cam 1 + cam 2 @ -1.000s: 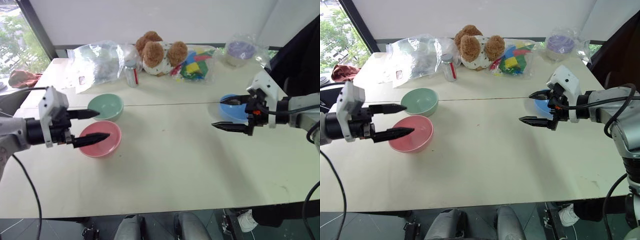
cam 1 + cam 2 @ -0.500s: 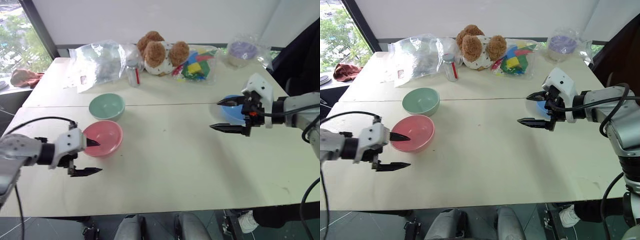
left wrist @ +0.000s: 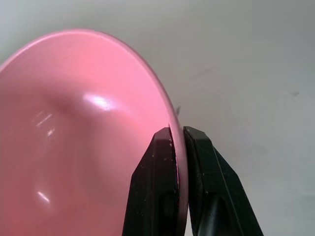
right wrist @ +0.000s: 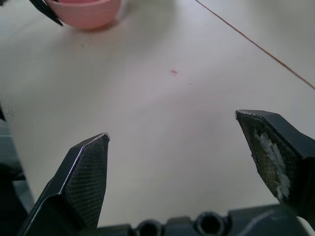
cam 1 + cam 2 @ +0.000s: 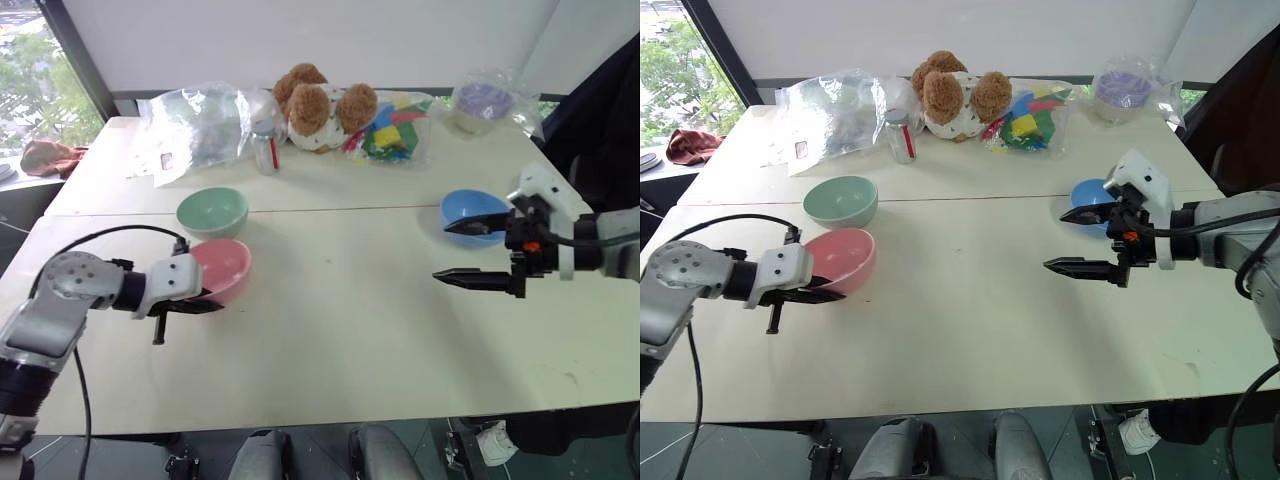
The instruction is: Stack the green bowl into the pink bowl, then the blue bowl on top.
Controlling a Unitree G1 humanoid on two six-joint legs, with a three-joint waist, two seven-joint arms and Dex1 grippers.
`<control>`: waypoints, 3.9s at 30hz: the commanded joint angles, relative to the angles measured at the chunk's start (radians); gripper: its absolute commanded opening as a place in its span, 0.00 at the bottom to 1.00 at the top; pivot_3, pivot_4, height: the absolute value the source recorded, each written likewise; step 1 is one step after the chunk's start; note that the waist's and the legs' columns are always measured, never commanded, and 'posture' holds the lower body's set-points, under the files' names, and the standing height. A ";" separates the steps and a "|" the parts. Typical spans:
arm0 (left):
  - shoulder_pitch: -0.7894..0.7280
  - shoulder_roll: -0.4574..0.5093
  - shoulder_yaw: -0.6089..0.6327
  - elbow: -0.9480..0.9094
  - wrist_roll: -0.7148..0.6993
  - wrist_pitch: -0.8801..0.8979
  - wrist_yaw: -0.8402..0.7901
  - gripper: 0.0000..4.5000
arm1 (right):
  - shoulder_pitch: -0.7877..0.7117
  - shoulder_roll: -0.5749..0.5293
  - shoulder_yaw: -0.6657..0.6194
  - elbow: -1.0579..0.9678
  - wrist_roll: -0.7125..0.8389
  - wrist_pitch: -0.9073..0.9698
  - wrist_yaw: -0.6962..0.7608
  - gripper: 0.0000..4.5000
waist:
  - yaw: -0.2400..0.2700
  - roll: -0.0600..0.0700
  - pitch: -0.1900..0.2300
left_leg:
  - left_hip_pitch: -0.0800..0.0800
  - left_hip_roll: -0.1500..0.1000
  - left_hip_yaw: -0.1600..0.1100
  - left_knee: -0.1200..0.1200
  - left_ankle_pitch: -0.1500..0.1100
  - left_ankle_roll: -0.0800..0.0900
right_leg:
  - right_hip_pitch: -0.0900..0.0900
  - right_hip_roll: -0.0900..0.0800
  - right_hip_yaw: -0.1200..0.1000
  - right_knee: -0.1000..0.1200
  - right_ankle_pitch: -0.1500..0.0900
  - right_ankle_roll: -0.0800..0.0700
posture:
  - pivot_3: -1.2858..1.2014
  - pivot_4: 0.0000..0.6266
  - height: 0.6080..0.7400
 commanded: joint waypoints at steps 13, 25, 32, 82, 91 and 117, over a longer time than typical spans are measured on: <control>-0.474 -0.410 -0.351 0.254 0.147 -0.268 -0.180 0.01 | 0.094 -0.010 -0.139 -0.111 0.141 0.070 -0.072 1.00 | 0.008 -0.001 0.000 | 0.000 0.000 0.000 0.001 0.000 0.000 | 0.000 0.005 0.001 0.000 0.000 0.000 | 0.52 0.24 1.00; -0.572 -0.531 -0.425 0.458 0.295 -0.602 -0.110 0.70 | 0.164 -0.010 -0.187 -0.156 0.152 0.059 -0.129 1.00 | 0.019 -0.001 0.000 | 0.000 0.000 -0.001 0.001 0.000 0.000 | 0.000 0.006 0.002 0.000 0.000 0.000 | 0.52 0.24 1.00; -0.647 -0.460 -0.274 0.317 0.114 -0.312 -0.147 0.97 | 0.128 0.002 -0.124 -0.124 0.133 0.015 -0.131 1.00 | 0.021 -0.001 0.000 | -0.001 0.000 -0.001 0.001 0.000 0.000 | 0.000 0.005 0.002 0.000 0.000 0.000 | 0.52 0.24 1.00; -0.825 -0.419 -0.463 0.517 -0.093 -0.382 -0.265 0.01 | 0.108 -0.016 -0.117 -0.092 0.078 -0.032 -0.145 1.00 | -0.001 0.000 -0.001 | -0.001 0.001 -0.001 0.001 0.000 0.000 | -0.001 0.005 0.002 0.001 0.000 0.001 | 0.52 0.24 1.00; -0.803 -0.353 -0.645 0.411 -0.136 -0.402 -0.265 0.01 | 0.165 -0.003 -0.170 -0.145 0.102 0.004 -0.188 1.00 | 0.000 0.000 -0.001 | 0.000 0.001 -0.001 0.002 0.000 0.000 | -0.001 0.006 0.004 0.003 0.000 0.001 | 0.52 0.24 1.00; -0.546 -0.173 0.052 0.151 -0.332 0.354 0.011 0.99 | -0.237 0.144 0.310 0.459 -0.352 -0.185 -0.273 1.00 | -0.012 0.002 -0.001 | 0.000 0.001 0.000 0.001 0.001 -0.002 | -0.002 0.007 0.003 0.003 0.000 0.001 | 0.52 0.24 1.00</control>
